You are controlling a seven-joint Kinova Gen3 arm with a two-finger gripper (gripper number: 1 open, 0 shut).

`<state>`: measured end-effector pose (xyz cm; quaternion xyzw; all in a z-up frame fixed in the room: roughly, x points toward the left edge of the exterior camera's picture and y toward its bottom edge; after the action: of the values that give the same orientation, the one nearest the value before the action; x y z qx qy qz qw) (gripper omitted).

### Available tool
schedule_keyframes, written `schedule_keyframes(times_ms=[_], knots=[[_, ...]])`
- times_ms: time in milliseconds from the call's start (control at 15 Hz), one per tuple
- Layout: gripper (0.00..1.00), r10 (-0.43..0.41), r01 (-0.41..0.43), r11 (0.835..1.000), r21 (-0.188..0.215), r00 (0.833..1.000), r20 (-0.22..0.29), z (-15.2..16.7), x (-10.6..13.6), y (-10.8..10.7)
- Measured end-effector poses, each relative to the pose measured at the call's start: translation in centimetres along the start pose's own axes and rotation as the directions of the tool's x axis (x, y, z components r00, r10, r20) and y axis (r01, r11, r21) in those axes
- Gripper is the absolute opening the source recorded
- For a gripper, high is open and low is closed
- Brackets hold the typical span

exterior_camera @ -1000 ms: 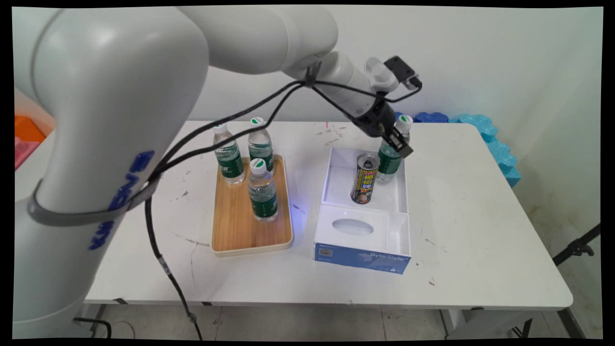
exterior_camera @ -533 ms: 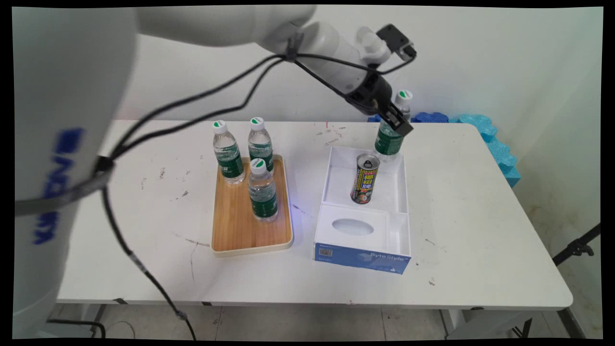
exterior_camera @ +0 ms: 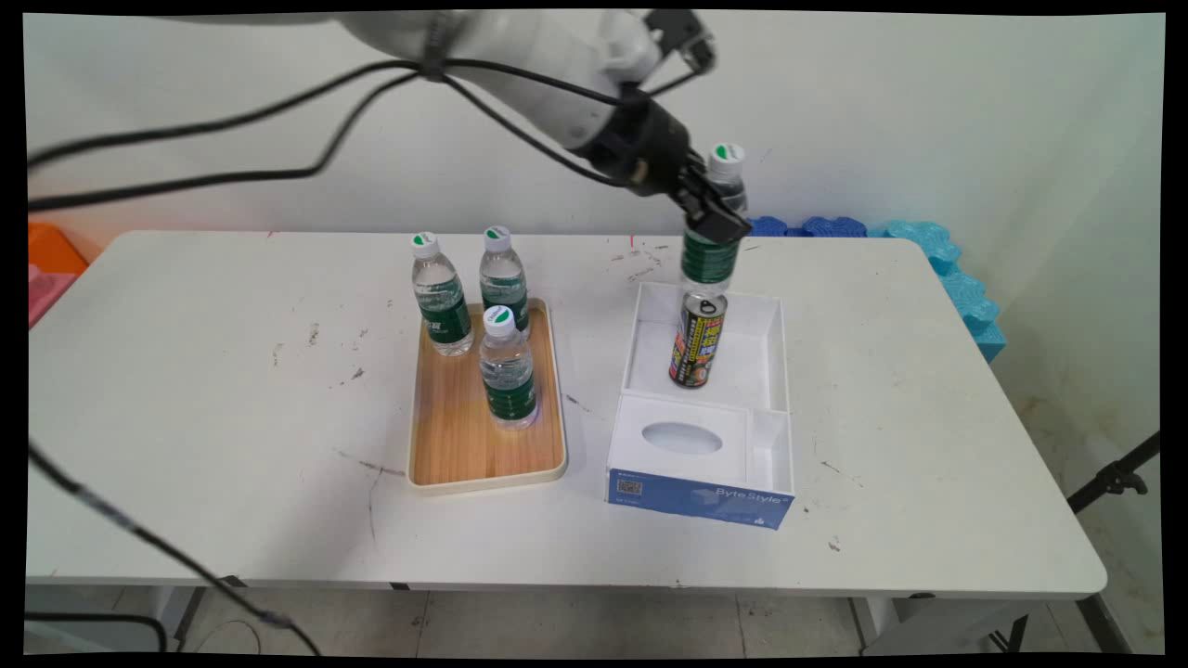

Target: Place the picked object on the tray

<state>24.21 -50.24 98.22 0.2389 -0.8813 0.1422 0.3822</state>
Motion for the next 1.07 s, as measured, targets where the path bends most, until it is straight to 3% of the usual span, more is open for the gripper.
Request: schedule_keyframes(times_ms=[467,1067], knots=[[0.00,0.038,-0.039,0.998,-0.042,0.999,-0.020,-6.9,-2.5,-0.2],[0.00,0.070,-0.077,0.989,-0.128,0.996,-0.053,-16.9,-6.4,1.1]])
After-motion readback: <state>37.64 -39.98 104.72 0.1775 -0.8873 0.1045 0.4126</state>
